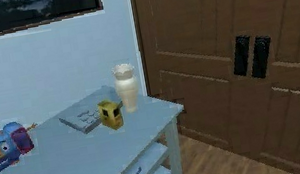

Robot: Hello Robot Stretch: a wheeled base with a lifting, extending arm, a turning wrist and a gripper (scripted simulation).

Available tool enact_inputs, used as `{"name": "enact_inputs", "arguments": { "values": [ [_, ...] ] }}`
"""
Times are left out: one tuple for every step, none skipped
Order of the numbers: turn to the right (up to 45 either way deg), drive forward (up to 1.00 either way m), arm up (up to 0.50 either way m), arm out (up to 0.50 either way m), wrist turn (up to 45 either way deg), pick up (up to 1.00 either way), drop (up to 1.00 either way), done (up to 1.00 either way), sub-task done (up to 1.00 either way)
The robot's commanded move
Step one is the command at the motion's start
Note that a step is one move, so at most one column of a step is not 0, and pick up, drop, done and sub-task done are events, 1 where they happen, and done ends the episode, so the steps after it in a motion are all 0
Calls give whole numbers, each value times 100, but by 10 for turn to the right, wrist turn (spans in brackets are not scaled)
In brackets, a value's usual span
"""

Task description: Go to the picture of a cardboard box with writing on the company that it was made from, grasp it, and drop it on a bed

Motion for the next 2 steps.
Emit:
{"name": "enact_inputs", "arguments": {
  "values": [
    [0, 35, 0, 0, 0, 0, 0, 0, 0],
    [-450, 0, 0, 0, 0, 0, 0, 0, 0]
  ]
}}
